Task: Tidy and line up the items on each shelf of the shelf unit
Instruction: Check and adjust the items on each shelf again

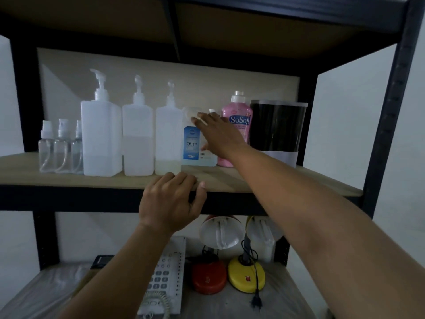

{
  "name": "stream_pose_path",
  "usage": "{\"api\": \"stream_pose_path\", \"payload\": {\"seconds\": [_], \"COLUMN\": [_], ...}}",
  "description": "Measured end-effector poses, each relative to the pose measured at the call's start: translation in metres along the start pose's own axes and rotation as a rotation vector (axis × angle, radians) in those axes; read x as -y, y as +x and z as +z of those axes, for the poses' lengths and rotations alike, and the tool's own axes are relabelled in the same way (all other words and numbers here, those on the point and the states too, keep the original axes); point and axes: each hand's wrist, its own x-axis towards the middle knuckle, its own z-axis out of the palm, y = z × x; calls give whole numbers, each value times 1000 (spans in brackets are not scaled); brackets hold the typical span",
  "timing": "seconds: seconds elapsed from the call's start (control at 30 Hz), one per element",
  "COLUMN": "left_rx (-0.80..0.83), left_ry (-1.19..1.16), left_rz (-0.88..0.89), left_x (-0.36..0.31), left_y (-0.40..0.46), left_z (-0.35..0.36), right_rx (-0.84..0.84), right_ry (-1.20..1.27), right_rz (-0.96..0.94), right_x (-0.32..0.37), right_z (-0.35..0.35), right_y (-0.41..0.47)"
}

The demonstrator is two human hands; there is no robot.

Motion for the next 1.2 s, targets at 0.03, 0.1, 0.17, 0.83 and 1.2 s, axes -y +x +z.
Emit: {"api": "stream_pose_path", "payload": {"seconds": [0.03, 0.1, 0.17, 0.83, 1.2], "left_rx": [11, 34, 45, -34, -40], "left_ry": [-4, -22, -31, 8, 19], "left_rz": [-1, 3, 8, 3, 11], "left_x": [0, 1, 1, 0, 1], "left_y": [0, 0, 1, 0, -2], "left_z": [-1, -3, -4, 3, 5], "right_rx": [-18, -40, -31, 16, 54], "right_ry": [2, -3, -21, -245, -214], "right_rz": [3, 17, 22, 79, 87], "right_x": [-5, -14, -19, 16, 18], "right_z": [-3, -8, -12, 10, 10], "right_y": [-4, -13, -17, 4, 4]}}
